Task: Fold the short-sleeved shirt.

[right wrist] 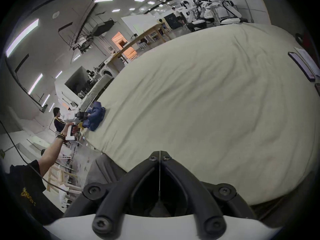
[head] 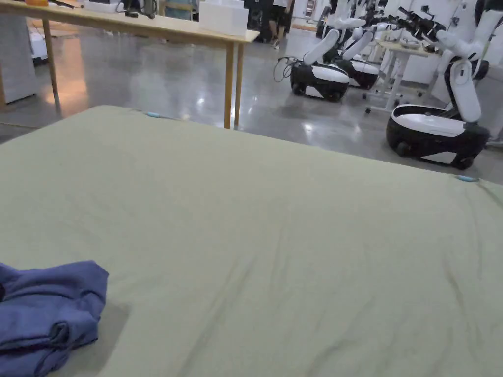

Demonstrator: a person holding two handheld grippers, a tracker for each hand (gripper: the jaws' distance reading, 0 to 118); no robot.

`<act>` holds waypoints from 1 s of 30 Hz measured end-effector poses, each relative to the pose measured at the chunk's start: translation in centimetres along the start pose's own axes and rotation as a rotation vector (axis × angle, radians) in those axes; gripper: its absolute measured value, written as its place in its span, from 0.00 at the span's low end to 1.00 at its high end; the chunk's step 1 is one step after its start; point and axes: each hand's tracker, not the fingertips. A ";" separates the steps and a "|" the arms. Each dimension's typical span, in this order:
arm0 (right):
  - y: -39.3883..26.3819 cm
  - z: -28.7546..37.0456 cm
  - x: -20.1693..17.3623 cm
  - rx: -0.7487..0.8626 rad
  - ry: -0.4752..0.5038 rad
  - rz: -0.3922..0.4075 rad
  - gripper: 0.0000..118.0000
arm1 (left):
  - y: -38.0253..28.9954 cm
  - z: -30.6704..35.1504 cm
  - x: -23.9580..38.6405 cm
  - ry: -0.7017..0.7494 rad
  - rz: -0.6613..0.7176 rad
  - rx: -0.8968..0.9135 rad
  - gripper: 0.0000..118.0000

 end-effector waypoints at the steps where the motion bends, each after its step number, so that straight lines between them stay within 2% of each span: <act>1: 0.0 -0.1 0.0 -0.005 0.000 -0.005 0.01 | -0.3 -0.1 -0.3 0.005 0.011 0.010 0.26; 2: 0.0 -0.2 0.0 -0.006 0.007 -0.011 0.01 | -0.5 -0.2 -0.3 -0.005 0.011 0.036 0.29; 3: 0.0 -0.2 -0.1 -0.003 0.014 -0.014 0.01 | -0.6 -0.4 -0.1 -0.007 0.011 0.063 0.41; 4: 0.0 -0.3 -0.3 -0.001 0.015 -0.017 0.01 | -0.8 -0.4 0.2 0.021 0.012 0.104 0.79; 5: 0.1 -0.4 -0.5 0.000 0.014 -0.017 0.01 | -0.9 -0.2 0.5 0.018 0.001 0.127 0.99; 6: 0.2 -0.5 -0.7 0.001 0.009 -0.009 0.01 | -1.1 0.6 1.0 -0.012 -0.004 0.115 1.00; 7: 0.2 -0.6 -0.9 0.002 -0.001 0.004 0.01 | 1.5 0.9 -5.2 -0.064 -0.012 0.169 0.99; 8: 0.3 -0.5 -1.0 0.003 0.000 0.012 0.01 | 1.7 1.8 -6.1 -0.057 0.026 0.178 0.99; 10: 0.5 -0.3 -1.3 0.009 0.017 0.026 0.01 | 2.0 4.4 -6.8 -0.023 0.010 0.241 1.00; 11: 0.6 -0.1 -1.4 0.017 0.025 0.031 0.01 | 0.8 5.8 -1.2 -0.031 -0.013 0.305 1.00; 14: 1.0 1.0 -1.8 0.068 0.022 0.071 0.01 | -2.3 8.5 4.2 -0.086 -0.139 0.452 1.00; 15: 1.2 1.5 -1.9 0.088 0.013 0.086 0.01 | -5.2 9.1 10.4 -0.080 -0.216 0.509 1.00; 18: 1.6 3.0 -1.9 0.159 0.007 0.129 0.01 | -11.5 7.5 19.5 0.047 -0.360 0.650 0.99; 20: 1.7 4.0 -1.9 0.221 -0.014 0.181 0.01 | -15.3 4.8 23.8 0.207 -0.441 0.743 0.93; 21: 1.7 4.6 -1.8 0.257 -0.039 0.206 0.01 | -16.8 2.7 25.8 0.221 -0.466 0.724 0.80; 22: 1.7 5.1 -1.9 0.283 -0.072 0.240 0.01 | -18.6 0.7 27.9 0.227 -0.513 0.728 0.36; 23: 1.7 5.6 -1.8 0.304 -0.083 0.268 0.01 | -20.3 -1.1 30.9 0.220 -0.512 0.742 0.00; 26: 1.6 7.3 -1.5 0.362 -0.144 0.325 0.01 | -24.6 -6.5 37.5 0.314 -0.621 0.797 0.00; 27: 1.5 7.8 -1.4 0.379 -0.177 0.342 0.01 | -24.1 -8.1 37.4 0.320 -0.630 0.743 0.00; 28: 1.4 8.4 -1.3 0.405 -0.218 0.352 0.01 | -24.3 -9.4 38.5 0.293 -0.654 0.698 0.00; 30: 1.4 9.4 -0.7 0.424 -0.283 0.368 0.01 | -24.5 -10.9 39.8 0.099 -0.630 0.657 0.00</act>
